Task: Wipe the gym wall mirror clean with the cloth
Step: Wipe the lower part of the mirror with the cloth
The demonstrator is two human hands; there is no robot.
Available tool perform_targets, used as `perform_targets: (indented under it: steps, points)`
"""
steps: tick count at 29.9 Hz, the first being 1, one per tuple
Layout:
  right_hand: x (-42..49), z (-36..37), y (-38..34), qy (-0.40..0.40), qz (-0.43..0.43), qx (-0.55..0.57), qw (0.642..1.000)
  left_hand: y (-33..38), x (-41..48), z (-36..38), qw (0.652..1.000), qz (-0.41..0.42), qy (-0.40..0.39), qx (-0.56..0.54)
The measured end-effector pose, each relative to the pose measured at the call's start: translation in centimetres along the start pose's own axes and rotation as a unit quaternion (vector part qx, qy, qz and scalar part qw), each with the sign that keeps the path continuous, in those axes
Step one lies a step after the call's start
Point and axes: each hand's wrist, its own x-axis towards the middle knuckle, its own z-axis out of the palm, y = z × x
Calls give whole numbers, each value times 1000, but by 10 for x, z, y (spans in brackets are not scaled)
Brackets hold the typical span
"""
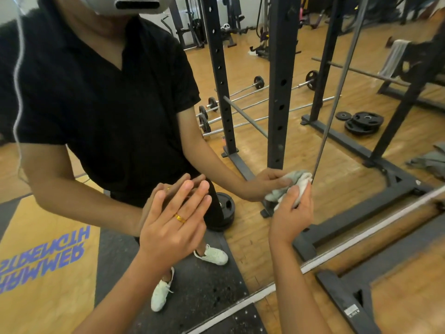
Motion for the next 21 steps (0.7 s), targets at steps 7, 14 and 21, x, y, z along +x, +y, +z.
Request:
perform_targets:
  steps: [7, 14, 21]
  points:
    - [-1, 9, -9, -31, -114, -1, 993, 0, 0, 1, 1000, 6, 4, 7]
    - [-14, 2, 5, 19, 28, -15, 999, -1, 0, 1, 1000, 7, -3, 11]
    - [-16, 11, 12, -6, -57, -17, 998, -2, -2, 2, 999, 12, -27, 16]
